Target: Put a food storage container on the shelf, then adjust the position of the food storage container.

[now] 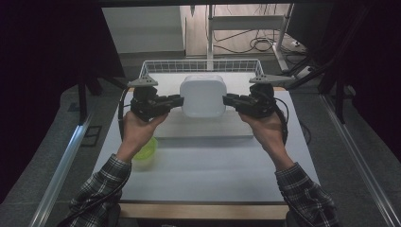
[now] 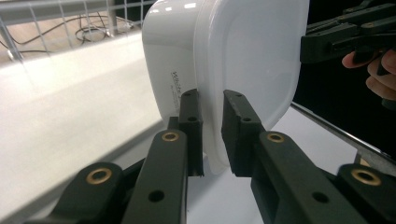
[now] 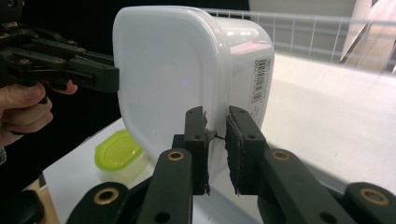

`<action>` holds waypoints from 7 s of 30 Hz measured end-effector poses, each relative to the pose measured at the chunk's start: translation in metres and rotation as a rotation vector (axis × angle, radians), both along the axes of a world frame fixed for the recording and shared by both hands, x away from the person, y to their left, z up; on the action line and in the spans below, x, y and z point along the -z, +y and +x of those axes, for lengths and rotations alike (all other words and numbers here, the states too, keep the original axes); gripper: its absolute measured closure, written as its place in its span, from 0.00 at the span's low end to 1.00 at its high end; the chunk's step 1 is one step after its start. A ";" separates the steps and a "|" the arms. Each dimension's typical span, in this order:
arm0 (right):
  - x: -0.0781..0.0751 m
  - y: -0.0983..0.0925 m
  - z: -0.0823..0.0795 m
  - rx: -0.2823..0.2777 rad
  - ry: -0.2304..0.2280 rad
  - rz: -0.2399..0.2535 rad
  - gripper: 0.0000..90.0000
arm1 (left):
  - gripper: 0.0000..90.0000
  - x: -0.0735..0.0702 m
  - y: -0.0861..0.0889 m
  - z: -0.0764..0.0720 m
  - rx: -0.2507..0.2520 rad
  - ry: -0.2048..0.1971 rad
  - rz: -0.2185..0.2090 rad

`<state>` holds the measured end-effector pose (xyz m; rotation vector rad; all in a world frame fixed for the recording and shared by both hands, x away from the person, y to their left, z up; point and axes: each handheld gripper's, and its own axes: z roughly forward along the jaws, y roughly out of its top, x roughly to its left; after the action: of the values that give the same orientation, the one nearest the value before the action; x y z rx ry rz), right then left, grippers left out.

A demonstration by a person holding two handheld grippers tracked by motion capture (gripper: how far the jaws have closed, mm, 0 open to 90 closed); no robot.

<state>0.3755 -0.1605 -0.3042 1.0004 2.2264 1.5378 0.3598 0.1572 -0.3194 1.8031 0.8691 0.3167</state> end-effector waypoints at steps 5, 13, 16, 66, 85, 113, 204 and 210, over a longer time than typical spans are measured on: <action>-0.007 0.002 0.013 0.012 -0.001 0.008 0.87 | 0.88 -0.009 0.000 0.011 -0.014 -0.003 -0.004; -0.011 0.003 0.035 0.041 0.021 0.017 0.87 | 0.88 -0.011 -0.002 0.033 -0.027 0.019 -0.024; -0.010 0.004 0.043 0.049 0.032 0.016 0.86 | 0.88 -0.009 -0.001 0.039 -0.031 0.037 -0.035; -0.002 0.030 0.087 0.199 -0.005 -0.055 0.64 | 0.45 0.001 -0.016 0.087 -0.120 0.037 -0.013; 0.005 0.011 0.052 0.060 -0.080 -0.009 0.28 | 0.08 0.008 -0.010 0.051 -0.074 -0.055 0.013; 0.060 -0.004 -0.007 -0.060 -0.085 -0.084 0.03 | 0.07 0.069 0.015 -0.034 0.014 -0.111 0.052; 0.198 -0.050 -0.065 -0.027 0.057 -0.268 0.01 | 0.96 0.163 0.100 -0.069 -0.257 0.045 0.124; 0.199 -0.050 -0.064 -0.024 0.067 -0.274 0.01 | 1.00 0.168 0.122 -0.063 -0.310 0.073 0.113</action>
<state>0.3112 -0.2106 -0.5031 0.9562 2.4194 1.1805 0.2967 0.2790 -0.4874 1.7902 1.2065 0.5085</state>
